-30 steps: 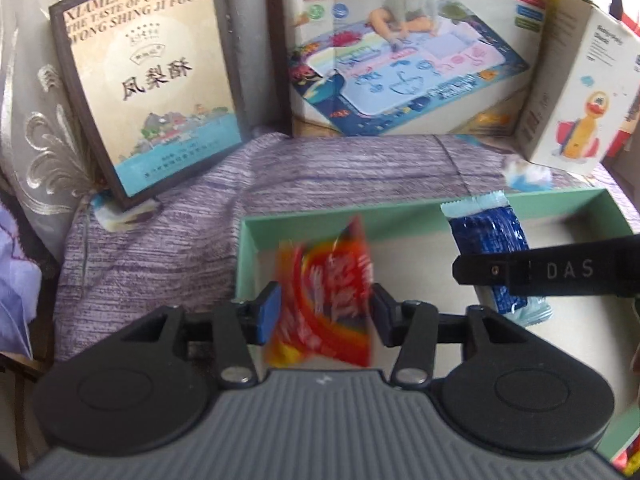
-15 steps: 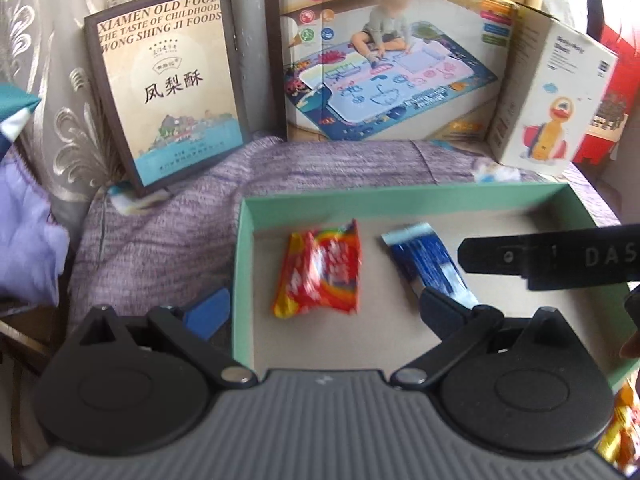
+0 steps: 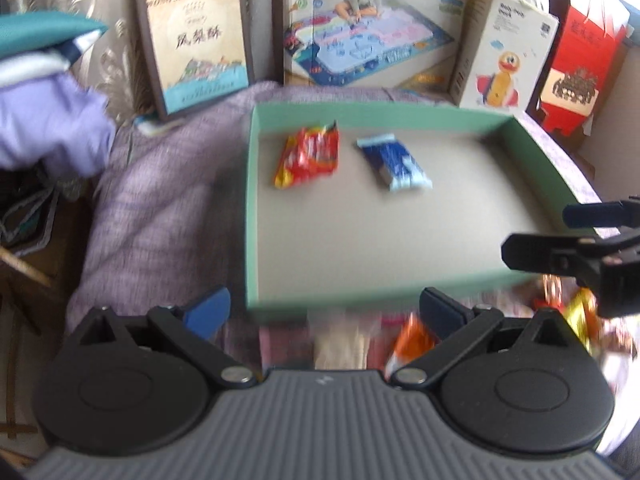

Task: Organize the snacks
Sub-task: 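Carry both packs into the green box and open both tools, then grasp the yellow WINSUN pack with the left tool while the right tool grasps the orange striped pack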

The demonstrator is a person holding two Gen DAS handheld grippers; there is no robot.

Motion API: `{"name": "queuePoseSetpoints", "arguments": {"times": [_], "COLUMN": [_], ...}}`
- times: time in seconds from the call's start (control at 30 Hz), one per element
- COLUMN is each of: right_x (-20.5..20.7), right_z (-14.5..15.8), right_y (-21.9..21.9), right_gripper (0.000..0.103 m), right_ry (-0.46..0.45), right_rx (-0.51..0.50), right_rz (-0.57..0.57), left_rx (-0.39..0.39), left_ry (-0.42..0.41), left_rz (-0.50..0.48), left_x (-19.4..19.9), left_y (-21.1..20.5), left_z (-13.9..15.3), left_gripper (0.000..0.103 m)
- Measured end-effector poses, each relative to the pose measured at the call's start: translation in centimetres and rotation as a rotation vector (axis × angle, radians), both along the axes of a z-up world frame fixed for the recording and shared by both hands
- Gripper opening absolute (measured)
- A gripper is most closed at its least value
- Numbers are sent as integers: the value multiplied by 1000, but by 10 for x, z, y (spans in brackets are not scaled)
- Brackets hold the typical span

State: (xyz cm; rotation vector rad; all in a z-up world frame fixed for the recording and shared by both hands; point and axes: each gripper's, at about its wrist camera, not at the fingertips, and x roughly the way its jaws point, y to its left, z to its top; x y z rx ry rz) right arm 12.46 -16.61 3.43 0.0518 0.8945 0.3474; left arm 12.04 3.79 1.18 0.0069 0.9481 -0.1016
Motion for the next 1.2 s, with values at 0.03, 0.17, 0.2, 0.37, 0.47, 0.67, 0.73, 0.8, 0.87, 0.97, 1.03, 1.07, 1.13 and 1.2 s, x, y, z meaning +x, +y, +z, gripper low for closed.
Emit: {"name": "queuePoseSetpoints", "arguments": {"times": [0.03, 0.17, 0.2, 0.37, 0.47, 0.67, 0.73, 0.8, 0.87, 0.97, 1.03, 1.07, 1.13, 1.2], "right_x": [-9, -42, -49, -78, -82, -70, -59, -51, -46, -45, -47, -49, -54, -59], "right_z": [-2, -10, -14, -30, -39, -48, -52, -55, -59, -67, -70, -71, -72, -72], "right_y": [0, 1, 0, -4, -4, 9, 16, 22, 28, 40, 47, 51, 58, 62], "right_gripper": [103, 103, 103, 86, 74, 73, 73, 73, 73, 73, 73, 73, 60, 55], "right_ry": [5, 26, 34, 78, 105, 102, 101, 106, 116, 131, 120, 110, 73, 48], "right_rx": [5, 28, 41, 66, 56, 18, -5, -24, -46, -77, -108, -126, -176, -200], "right_rz": [5, 32, 37, 59, 79, 109, 123, 143, 160, 190, 207, 216, 224, 233], "left_rx": [2, 22, 30, 50, 29, 5, 9, -16, -36, -47, -55, -53, -38, -11], "left_ry": [7, 51, 58, 104, 115, 105, 116, 119, 122, 130, 127, 122, 104, 84], "left_rz": [-1, -16, -23, -13, 39, 126, 149, 165, 183, 199, 198, 194, 175, 156], "left_x": [-8, -42, -51, -72, -76, -71, -70, -70, -72, -73, -72, -72, -71, -71], "left_y": [1, 4, 5, 14, 27, 51, 57, 65, 72, 77, 79, 78, 75, 72], "left_z": [-3, -20, -24, -44, -49, -50, -54, -58, -59, -63, -66, -66, -65, -63], "left_gripper": [103, 103, 103, 103, 103, 94, 94, 94, 94, 94, 93, 91, 81, 53]}}
